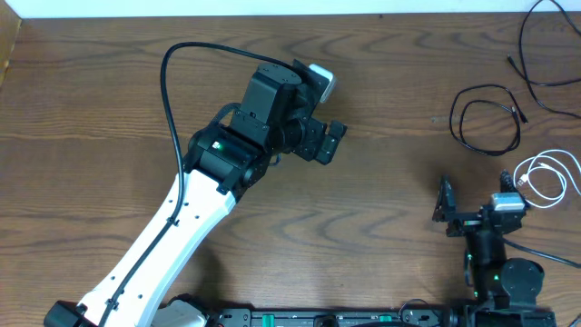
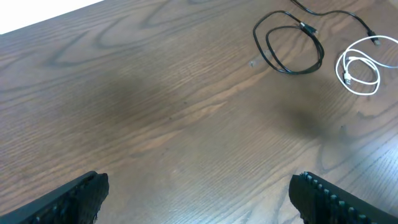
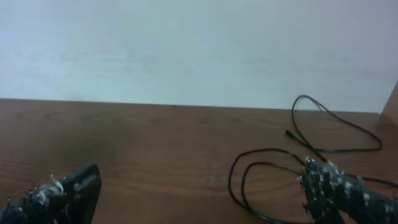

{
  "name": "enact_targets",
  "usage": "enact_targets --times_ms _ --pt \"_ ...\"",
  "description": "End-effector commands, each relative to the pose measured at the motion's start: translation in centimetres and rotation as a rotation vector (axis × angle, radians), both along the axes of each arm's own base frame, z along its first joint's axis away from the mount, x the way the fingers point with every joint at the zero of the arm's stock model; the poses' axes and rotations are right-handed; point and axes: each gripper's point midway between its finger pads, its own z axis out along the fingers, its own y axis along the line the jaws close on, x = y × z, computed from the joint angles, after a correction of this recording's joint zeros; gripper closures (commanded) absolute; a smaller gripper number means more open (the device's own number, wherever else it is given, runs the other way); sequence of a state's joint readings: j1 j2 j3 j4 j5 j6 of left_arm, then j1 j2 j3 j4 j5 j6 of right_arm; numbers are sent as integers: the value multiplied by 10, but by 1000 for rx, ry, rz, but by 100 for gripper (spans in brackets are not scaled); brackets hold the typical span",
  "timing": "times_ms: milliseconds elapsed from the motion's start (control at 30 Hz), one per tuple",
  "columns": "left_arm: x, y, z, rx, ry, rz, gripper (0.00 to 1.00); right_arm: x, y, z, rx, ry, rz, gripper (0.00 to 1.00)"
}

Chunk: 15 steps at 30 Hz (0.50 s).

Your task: Untangle cables

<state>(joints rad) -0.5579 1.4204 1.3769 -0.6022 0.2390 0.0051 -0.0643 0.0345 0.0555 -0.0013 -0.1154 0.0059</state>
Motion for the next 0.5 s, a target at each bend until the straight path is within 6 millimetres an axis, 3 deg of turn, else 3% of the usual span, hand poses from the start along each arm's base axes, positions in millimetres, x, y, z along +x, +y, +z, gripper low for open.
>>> enact_targets --times_ms 0,233,467 --pt "2 -2 5 -3 -14 -17 2 0 2 -10 -9 -5 9 1" --pt "1 -2 5 -3 -14 -17 2 1 3 -35 10 89 13 1" --pt "2 -2 5 -3 -14 -17 2 1 3 -39 10 108 12 1"
